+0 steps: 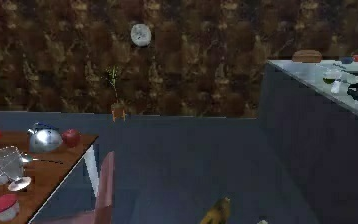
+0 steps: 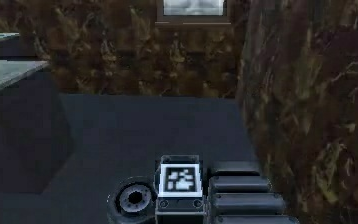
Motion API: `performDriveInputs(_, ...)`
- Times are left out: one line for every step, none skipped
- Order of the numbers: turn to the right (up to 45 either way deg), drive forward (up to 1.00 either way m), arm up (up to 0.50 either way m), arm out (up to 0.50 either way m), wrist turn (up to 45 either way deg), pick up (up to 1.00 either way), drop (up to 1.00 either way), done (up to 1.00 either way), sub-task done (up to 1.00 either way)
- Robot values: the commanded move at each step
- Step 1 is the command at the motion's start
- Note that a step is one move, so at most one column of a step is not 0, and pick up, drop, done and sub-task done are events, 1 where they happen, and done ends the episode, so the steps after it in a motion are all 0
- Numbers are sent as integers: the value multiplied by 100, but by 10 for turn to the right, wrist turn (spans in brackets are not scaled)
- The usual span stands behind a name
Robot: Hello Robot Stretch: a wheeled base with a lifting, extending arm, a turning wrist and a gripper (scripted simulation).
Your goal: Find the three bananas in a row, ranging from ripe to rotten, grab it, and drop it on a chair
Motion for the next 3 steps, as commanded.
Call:
performDriveInputs(450, 0, 0, 0, 0, 0, 0, 0, 0)
performDriveInputs(90, 0, 0, 0, 0, 0, 0, 0, 0)
performDriveInputs(-450, 0, 0, 0, 0, 0, 0, 0, 0)
